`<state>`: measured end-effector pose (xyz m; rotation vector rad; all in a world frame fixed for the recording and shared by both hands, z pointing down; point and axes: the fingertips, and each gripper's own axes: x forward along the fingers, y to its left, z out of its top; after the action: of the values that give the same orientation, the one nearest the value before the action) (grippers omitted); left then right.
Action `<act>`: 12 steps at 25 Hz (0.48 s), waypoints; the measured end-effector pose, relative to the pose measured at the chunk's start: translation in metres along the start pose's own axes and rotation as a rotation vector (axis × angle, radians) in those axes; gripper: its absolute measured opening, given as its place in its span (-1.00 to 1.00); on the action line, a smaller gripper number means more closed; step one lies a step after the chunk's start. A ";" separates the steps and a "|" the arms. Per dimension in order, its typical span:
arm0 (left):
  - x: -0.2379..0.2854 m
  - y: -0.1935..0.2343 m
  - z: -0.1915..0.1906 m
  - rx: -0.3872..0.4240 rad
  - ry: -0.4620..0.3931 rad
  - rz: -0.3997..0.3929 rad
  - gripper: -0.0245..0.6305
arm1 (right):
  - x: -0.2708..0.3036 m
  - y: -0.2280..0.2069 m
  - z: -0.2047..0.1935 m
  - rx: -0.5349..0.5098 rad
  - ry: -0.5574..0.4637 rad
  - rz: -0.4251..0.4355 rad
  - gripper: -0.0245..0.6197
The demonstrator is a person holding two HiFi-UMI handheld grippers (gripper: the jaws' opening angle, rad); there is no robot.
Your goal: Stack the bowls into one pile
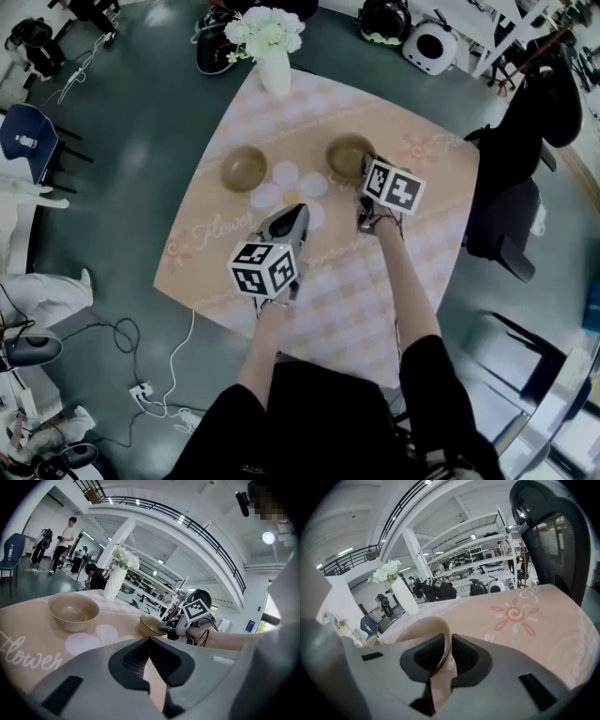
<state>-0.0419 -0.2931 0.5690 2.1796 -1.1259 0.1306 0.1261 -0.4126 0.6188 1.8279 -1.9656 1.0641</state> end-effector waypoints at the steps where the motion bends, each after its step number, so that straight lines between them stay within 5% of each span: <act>1: -0.001 0.001 0.000 -0.002 -0.002 0.002 -0.93 | 0.000 0.000 0.000 0.004 0.000 -0.003 -0.82; 12: -0.022 0.008 0.003 -0.018 -0.036 0.039 -0.93 | -0.011 0.012 0.003 0.037 -0.002 0.013 -0.87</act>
<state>-0.0626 -0.2831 0.5625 2.1521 -1.1861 0.0983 0.1173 -0.4075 0.6057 1.8382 -1.9736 1.1103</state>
